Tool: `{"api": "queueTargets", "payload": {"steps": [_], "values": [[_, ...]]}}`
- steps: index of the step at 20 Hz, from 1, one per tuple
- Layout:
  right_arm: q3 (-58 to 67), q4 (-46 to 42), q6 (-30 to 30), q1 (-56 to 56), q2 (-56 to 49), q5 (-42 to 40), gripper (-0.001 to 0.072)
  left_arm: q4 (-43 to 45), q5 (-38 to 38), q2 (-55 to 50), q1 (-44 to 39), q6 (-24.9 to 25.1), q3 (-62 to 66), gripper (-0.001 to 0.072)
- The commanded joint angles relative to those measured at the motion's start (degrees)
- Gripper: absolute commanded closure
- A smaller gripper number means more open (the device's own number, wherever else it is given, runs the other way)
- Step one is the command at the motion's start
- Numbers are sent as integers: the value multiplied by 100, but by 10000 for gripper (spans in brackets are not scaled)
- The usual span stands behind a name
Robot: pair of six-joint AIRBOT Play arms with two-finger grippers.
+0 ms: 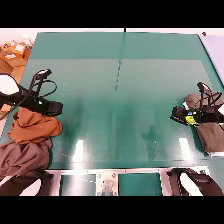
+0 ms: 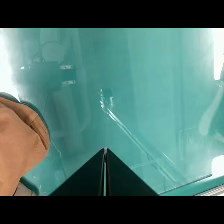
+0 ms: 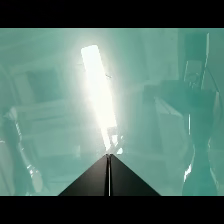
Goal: Fold the shirts.
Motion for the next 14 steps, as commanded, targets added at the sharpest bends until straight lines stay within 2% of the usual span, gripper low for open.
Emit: {"api": "queueTargets", "payload": {"steps": [1, 3, 5, 6, 7, 9, 10, 14], "values": [[-2, 2, 2, 4, 7, 0, 696, 7, 15, 4, 2, 0, -4, 688], [-2, 2, 2, 4, 7, 0, 696, 81, 24, 4, 2, -2, -4, 687], [-2, 2, 2, 4, 7, 0, 696, 621, 125, 4, 2, -68, -4, 683], [-2, 2, 2, 4, 7, 0, 697, 1222, 170, 4, 2, -278, -4, 387], [-2, 2, 2, 4, 7, 0, 696, 1982, 225, 0, 2, -680, -11, 0], [-2, 4, 2, 4, 7, 0, 696, 3628, 306, -13, 4, -1377, -79, -8], [-2, 4, 2, 4, 7, 0, 697, 3991, 476, -13, 48, -1532, -216, -7], [-2, 4, 2, 4, 7, 0, 696, 3926, 1368, -24, 739, -1663, -1290, -7]]}}
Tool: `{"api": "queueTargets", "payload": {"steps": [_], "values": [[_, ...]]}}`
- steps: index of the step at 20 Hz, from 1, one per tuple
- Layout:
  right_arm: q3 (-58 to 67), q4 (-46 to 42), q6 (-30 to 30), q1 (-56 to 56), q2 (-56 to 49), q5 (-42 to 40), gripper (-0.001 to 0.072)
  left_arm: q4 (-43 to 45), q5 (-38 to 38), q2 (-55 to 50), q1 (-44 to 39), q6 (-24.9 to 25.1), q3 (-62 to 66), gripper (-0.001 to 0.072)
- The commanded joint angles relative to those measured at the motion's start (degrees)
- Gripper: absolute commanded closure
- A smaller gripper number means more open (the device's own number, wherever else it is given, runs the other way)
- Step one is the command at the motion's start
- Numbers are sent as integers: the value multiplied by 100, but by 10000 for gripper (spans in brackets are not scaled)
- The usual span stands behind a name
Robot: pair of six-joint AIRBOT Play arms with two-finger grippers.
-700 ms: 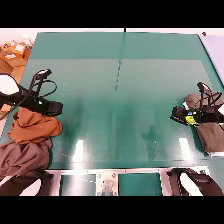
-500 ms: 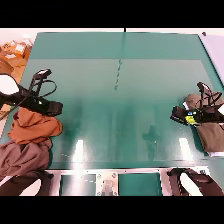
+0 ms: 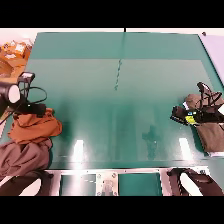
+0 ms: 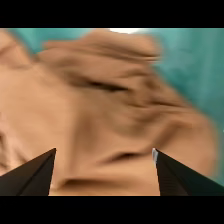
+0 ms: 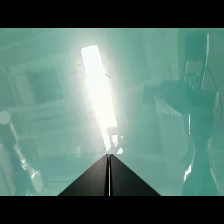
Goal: Fold the shirts.
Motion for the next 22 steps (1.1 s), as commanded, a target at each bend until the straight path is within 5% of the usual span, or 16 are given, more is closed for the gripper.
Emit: {"api": "queueTargets", "payload": {"steps": [1, 4, 5, 6, 7, 8, 13, 17, 22], "values": [[-4, 2, 0, 4, 7, 2, 696, 542, 813, -4, 553, -317, -859, -6], [-4, 2, 0, 4, 7, 2, 696, 101, 1508, -4, 1062, -306, -1561, -3], [-4, 2, 0, 4, 7, 2, 696, -44, 1635, -4, 1161, -302, -1650, 90], [-4, 4, 0, 4, 7, -2, 696, -120, 1644, -4, 1198, -297, -1644, 314], [-4, 4, 0, 4, 7, 0, 696, -190, 1622, 2, 1196, -247, -1604, 634], [-4, 2, 0, 4, 7, 0, 696, -319, 1504, 2, 1196, -136, -1497, 688], [-4, 52, 0, 4, 7, 4, 697, -2026, 553, 15, 988, 1244, 131, 690], [-2, 415, -2, 4, 7, 50, 697, -2162, 103, 22, -573, 1217, 2041, 690], [9, 474, -2, 2, 7, 50, 696, -2564, 903, 20, -2756, 1196, 3200, 689]]}}
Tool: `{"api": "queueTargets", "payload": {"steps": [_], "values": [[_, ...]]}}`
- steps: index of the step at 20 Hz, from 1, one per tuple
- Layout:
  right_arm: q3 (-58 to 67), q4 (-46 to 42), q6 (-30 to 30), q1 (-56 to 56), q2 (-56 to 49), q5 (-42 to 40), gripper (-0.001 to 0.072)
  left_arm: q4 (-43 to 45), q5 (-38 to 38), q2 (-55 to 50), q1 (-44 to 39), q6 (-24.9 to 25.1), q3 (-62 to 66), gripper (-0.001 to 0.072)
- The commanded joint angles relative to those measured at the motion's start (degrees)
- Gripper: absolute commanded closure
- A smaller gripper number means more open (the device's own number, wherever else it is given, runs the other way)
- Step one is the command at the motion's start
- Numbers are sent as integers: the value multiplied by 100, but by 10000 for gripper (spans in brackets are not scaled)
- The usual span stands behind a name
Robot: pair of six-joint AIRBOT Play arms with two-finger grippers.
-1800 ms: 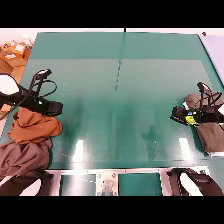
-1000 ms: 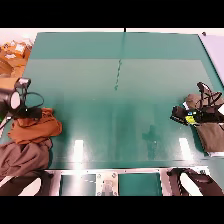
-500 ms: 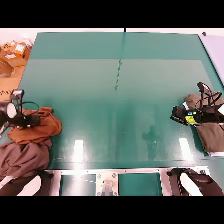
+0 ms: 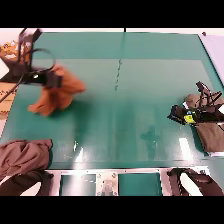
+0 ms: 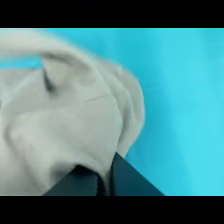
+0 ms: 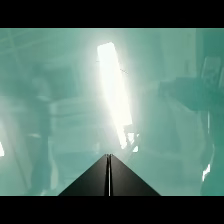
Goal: Fold the shirts.
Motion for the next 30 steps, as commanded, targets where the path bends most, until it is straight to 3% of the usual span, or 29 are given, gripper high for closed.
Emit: {"api": "queueTargets", "payload": {"steps": [1, 4, 6, 7, 8, 9, 15, 19, 21, 25, 29, 30], "values": [[7, 70, 0, 0, 7, 9, 696, -260, 702, -20, -1390, 52, 621, 689], [7, 70, 2, 0, 7, 9, 695, -354, 863, -437, -1878, 39, 575, 688], [7, 70, 2, 0, 7, 9, 692, -881, 905, -944, -1996, 59, 424, 685], [7, 70, 2, 0, 7, 4, 596, -1307, 887, -1235, -1993, 127, 363, 465], [7, 59, 0, -2, 7, -2, 446, -1803, 826, -1534, -1991, 227, 319, 52], [20, 20, -4, -7, 7, 0, 352, -2048, 612, -1827, -1993, 289, 317, 10], [337, -142, -153, -7, -446, -131, 334, -1506, -695, -2129, -990, 505, 365, 12], [334, -245, -127, -153, -1338, -271, 282, -1604, 140, -2317, -61, 306, 0, 12], [271, -341, 26, -516, -1679, -273, 282, -1956, 297, -2614, 153, 341, -251, 12], [-17, -321, 9, -1104, -1974, -295, 282, -3080, 525, -3303, 164, 1058, -704, 13], [-535, 892, -708, -918, -2280, -898, 285, -4492, 614, -3947, 103, 1878, -750, 14], [-557, 1106, -855, -826, -2413, -970, 313, -4649, 629, -4037, 24, 1976, -750, 14]]}}
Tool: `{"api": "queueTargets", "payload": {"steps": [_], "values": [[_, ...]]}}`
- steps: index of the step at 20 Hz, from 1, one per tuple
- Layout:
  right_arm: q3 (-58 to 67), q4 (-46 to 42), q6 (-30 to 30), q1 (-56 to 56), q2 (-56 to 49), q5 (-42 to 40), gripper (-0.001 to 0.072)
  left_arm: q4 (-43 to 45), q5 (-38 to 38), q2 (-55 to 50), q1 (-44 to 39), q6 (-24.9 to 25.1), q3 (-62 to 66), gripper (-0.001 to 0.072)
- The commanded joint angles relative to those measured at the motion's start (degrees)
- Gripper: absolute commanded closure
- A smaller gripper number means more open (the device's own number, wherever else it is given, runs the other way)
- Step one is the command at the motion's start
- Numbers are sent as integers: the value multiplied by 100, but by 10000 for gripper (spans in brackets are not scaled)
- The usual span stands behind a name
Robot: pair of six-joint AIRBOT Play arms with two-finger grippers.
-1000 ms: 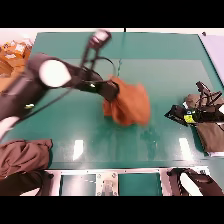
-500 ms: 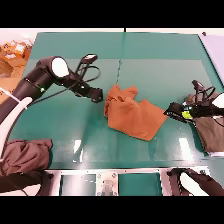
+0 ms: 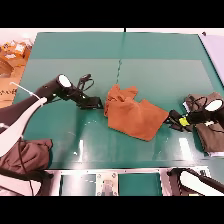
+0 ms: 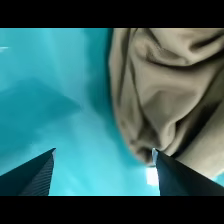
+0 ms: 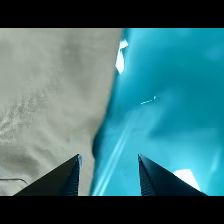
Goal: Fold the shirts.
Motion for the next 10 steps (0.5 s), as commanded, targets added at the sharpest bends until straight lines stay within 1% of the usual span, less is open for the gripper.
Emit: {"api": "queueTargets", "payload": {"steps": [1, 2, 3, 4, 5, 6, 7, 10], "values": [[-223, 916, -560, 170, -376, -417, 320, -1023, 129, -422, -170, 654, -70, 39], [-221, 1145, -704, 225, -470, -540, 327, -1019, 188, -439, -273, 769, -70, 261], [-221, 1432, -841, 251, -531, -647, 391, -1019, 284, -439, -352, 890, -68, 432], [-221, 1744, -1036, 258, -557, -769, 469, -1019, 382, -439, -365, 890, -68, 512], [-219, 1974, -1237, 256, -557, -852, 525, -1016, 479, -439, -356, 887, -68, 637], [-195, 2065, -1403, 247, -560, -892, 606, -1021, 564, -439, -313, 885, -68, 687], [-125, 2037, -1526, 240, -557, -890, 695, -1034, 586, -437, -269, 885, -59, 687], [264, 2031, -1714, -15, -511, -634, 697, -1014, 415, -365, -35, 874, 17, 689]]}}
